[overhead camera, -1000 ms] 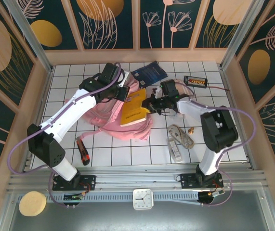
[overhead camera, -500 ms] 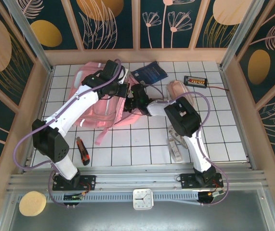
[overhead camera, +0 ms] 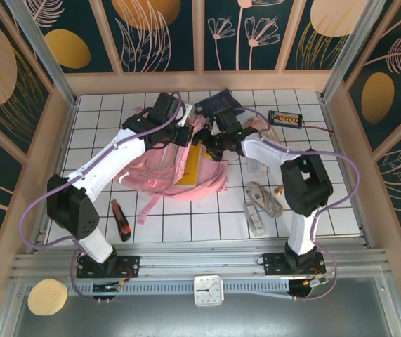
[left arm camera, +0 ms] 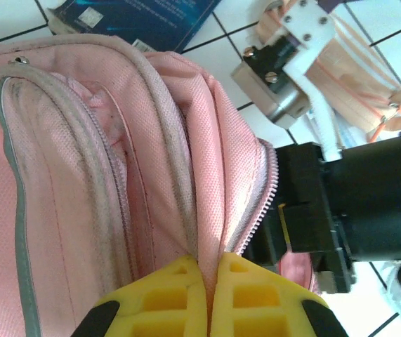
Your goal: Pack books, pencil case, and school supplies into a backpack
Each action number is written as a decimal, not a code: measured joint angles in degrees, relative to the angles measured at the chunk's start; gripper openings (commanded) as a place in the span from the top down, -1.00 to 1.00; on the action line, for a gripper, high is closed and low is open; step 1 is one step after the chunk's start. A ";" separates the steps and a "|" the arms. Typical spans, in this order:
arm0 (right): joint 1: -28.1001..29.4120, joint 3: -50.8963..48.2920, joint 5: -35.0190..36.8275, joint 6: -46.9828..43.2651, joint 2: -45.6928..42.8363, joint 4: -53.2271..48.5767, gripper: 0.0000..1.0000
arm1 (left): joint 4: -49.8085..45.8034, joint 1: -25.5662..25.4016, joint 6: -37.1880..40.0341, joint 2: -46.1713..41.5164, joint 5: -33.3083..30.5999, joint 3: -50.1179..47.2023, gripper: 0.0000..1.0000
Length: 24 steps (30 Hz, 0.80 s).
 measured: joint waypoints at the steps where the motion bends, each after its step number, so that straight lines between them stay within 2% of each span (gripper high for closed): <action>1: 0.02 -0.37 0.22 -0.66 -0.70 -1.36 -0.80 | 0.59 0.00 -0.02 -0.72 0.35 -1.05 1.00; 6: -0.37 -4.96 -0.96 -1.73 -4.11 -2.73 -0.61 | 1.95 0.79 -0.63 -2.80 1.38 -5.40 1.00; 9: -1.84 -7.30 -1.57 -1.70 -6.45 -2.64 -0.61 | 2.05 1.07 -0.66 -2.89 2.34 -6.40 1.00; 12: -5.57 -7.39 -1.22 -1.95 -9.03 -2.64 -0.66 | 2.08 1.07 -0.63 -2.89 2.93 -7.08 1.00; 15: -11.72 -5.03 -0.92 -2.84 -10.71 -3.15 -0.69 | 2.49 1.07 -0.59 -2.91 3.89 -8.94 1.00; 16: -13.57 -3.87 -0.92 -2.99 -10.67 -3.13 -0.70 | 2.54 1.07 -0.57 -2.89 4.24 -9.55 0.90; 17: -15.47 -2.56 -0.92 -3.02 -10.43 -3.10 -0.71 | 2.49 1.07 -0.46 -2.89 4.81 -10.34 0.27; 18: -17.27 -1.11 -0.92 -3.08 -9.86 -3.02 -0.71 | 2.36 1.07 -0.28 -2.91 5.55 -11.04 -0.50; 19: -18.56 0.26 -1.09 -3.15 -9.03 -2.82 -0.71 | 1.99 1.07 -0.35 -2.91 6.14 -11.37 -0.96; 24: -22.47 4.33 -3.17 -1.88 -0.35 2.56 -0.71 | 1.51 1.42 -2.34 -2.78 6.91 -9.03 -0.98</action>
